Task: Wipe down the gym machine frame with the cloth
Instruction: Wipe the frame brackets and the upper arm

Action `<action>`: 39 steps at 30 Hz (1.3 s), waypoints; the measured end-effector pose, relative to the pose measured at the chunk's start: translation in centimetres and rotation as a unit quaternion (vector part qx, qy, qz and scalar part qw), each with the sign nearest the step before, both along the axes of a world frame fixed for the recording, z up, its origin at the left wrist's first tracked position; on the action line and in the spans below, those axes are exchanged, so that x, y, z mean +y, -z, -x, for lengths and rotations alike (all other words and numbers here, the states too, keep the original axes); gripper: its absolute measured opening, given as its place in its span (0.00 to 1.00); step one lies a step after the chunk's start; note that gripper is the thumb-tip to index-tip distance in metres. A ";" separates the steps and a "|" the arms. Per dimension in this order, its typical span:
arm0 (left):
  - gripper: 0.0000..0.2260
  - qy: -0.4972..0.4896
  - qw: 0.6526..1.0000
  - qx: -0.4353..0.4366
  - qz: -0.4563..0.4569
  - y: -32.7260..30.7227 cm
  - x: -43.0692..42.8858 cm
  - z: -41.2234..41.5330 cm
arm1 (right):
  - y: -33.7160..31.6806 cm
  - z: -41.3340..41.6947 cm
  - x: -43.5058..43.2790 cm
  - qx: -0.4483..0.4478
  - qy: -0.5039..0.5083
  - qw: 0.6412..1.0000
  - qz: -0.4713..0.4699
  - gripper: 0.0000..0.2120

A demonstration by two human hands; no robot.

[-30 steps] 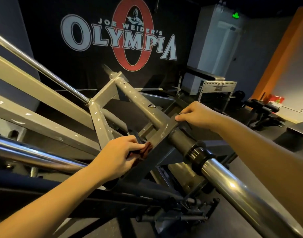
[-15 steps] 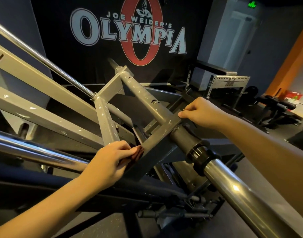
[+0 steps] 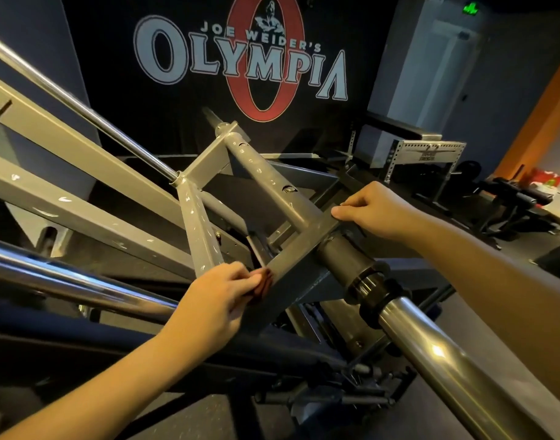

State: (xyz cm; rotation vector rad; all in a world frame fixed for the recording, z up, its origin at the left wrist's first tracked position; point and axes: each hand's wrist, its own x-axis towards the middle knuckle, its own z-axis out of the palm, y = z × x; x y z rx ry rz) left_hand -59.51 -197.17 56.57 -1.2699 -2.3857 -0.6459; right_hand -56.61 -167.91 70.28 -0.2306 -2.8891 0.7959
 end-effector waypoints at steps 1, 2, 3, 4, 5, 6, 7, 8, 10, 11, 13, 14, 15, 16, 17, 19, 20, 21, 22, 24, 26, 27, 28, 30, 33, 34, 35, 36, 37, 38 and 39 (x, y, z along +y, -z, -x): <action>0.17 -0.012 1.000 -0.006 0.026 0.1 -0.8 0.2 | 0.0 0.1 0.0 0.002 0.001 1.000 -0.001 0.14; 0.15 -0.015 0.999 -0.015 0.036 -0.2 -0.9 0.5 | 0.0 0.1 0.0 0.004 0.002 1.000 -0.003 0.14; 0.14 -0.005 0.999 -0.020 0.027 -1.0 -0.2 0.8 | -0.1 0.1 -0.1 0.004 0.004 1.000 -0.004 0.14; 0.13 0.008 1.000 -0.023 0.000 -1.9 1.1 1.0 | -0.1 0.1 -0.1 0.004 0.004 1.000 -0.004 0.15; 0.13 0.014 0.999 -0.028 -0.043 -2.8 2.6 1.2 | -0.1 0.0 -0.2 0.004 0.002 1.000 -0.006 0.15; 0.14 0.014 0.995 -0.042 -0.093 -3.6 4.2 1.1 | -0.1 -0.1 -0.2 0.003 -0.001 1.000 -0.009 0.14; 0.14 0.010 0.989 -0.064 -0.133 -4.2 5.4 1.2 | -0.1 -0.4 -0.2 0.002 -0.004 1.000 -0.011 0.14; 0.15 0.010 0.985 -0.079 -0.152 -4.3 5.8 1.1 | 0.0 -0.6 -0.2 0.003 -0.006 1.000 -0.011 0.14; 0.15 0.003 0.989 -0.083 -0.119 -3.3 4.5 0.6 | 0.1 -0.8 -0.3 0.007 -0.008 1.000 -0.008 0.14; 0.14 -0.015 0.993 -0.084 -0.086 -2.4 2.9 0.2 | 0.0 -0.9 -0.4 0.009 -0.007 1.000 -0.003 0.13; 0.14 -0.074 0.994 -0.079 0.001 -1.2 0.0 -0.6 | -0.1 -0.8 -0.5 0.012 0.000 1.000 0.013 0.12; 0.14 -0.096 0.992 -0.070 0.047 -1.1 -0.6 -0.8 | -0.1 -0.8 -0.6 0.012 0.006 1.000 0.016 0.12; 0.14 -0.105 0.989 -0.062 0.081 -1.2 -0.6 -0.6 | -0.1 -0.8 -0.6 0.011 0.010 1.000 0.019 0.12; 0.14 -0.107 0.988 -0.060 0.094 -1.7 0.0 -0.6 | 0.0 -0.9 -0.7 0.010 0.013 1.000 0.020 0.12; 0.13 -0.107 0.989 -0.064 0.077 -2.3 0.8 -0.5 | 0.1 -1.0 -0.8 0.010 0.012 1.000 0.020 0.12; 0.12 -0.092 0.993 -0.073 -0.016 -3.3 2.7 -0.2 | 0.2 -1.0 -0.8 0.015 0.009 1.000 0.021 0.13; 0.13 -0.075 0.993 -0.067 -0.061 -3.8 3.9 0.2 | 0.1 -1.0 -0.8 0.012 0.009 1.000 0.023 0.13; 0.13 -0.057 0.992 -0.061 -0.096 -4.4 5.1 0.6 | 0.1 -1.0 -0.7 0.008 0.010 1.000 0.025 0.13; 0.13 -0.031 0.989 -0.058 -0.133 -5.0 6.5 0.9 | 0.0 -0.9 -0.7 0.004 0.013 0.999 0.030 0.15; 0.14 0.026 0.980 -0.065 -0.188 -6.2 8.8 0.9 | -0.1 -1.0 -0.7 0.005 0.024 0.999 0.039 0.19; 0.15 0.054 0.977 -0.053 -0.197 -6.5 9.8 0.8 | 0.0 -1.3 -0.5 0.004 0.034 0.998 0.057 0.22; 0.15 0.049 0.978 -0.044 -0.197 -6.1 9.6 0.9 | 0.2 -1.5 -0.4 0.002 0.034 0.997 0.068 0.23; 0.15 0.036 0.977 -0.053 -0.202 -5.4 9.1 1.2 | 0.3 -1.7 -0.3 0.000 0.031 0.997 0.076 0.23; 0.11 -0.018 0.967 -0.132 -0.218 -4.4 8.0 2.9 | 0.4 -1.9 -0.2 0.006 0.025 0.996 0.082 0.23; 0.07 -0.071 0.946 -0.239 -0.207 -3.9 7.1 4.2 | 0.6 -1.9 -0.2 0.009 0.014 0.997 0.074 0.23; 0.08 -0.075 0.950 -0.216 -0.214 -3.9 7.3 3.7 | 0.6 -1.8 0.0 0.012 0.011 0.997 0.073 0.23; 0.08 -0.060 0.953 -0.183 -0.235 -3.9 7.6 2.8 | 0.6 -1.7 0.2 0.013 0.007 0.997 0.074 0.23; 0.10 -0.029 0.953 -0.156 -0.259 -4.3 8.0 1.4 | 0.7 -1.6 0.3 0.010 0.004 0.997 0.076 0.23; 0.11 0.008 0.954 -0.136 -0.267 -4.7 8.7 0.2 | 0.7 -1.4 0.5 0.008 0.004 0.997 0.077 0.23; 0.11 0.035 0.957 -0.111 -0.265 -5.0 9.6 -0.4 | 0.6 -1.3 0.6 0.004 0.006 0.997 0.075 0.23; 0.12 0.040 0.960 -0.088 -0.261 -5.4 10.4 -0.4 | 0.5 -1.0 0.6 0.000 0.006 0.998 0.070 0.23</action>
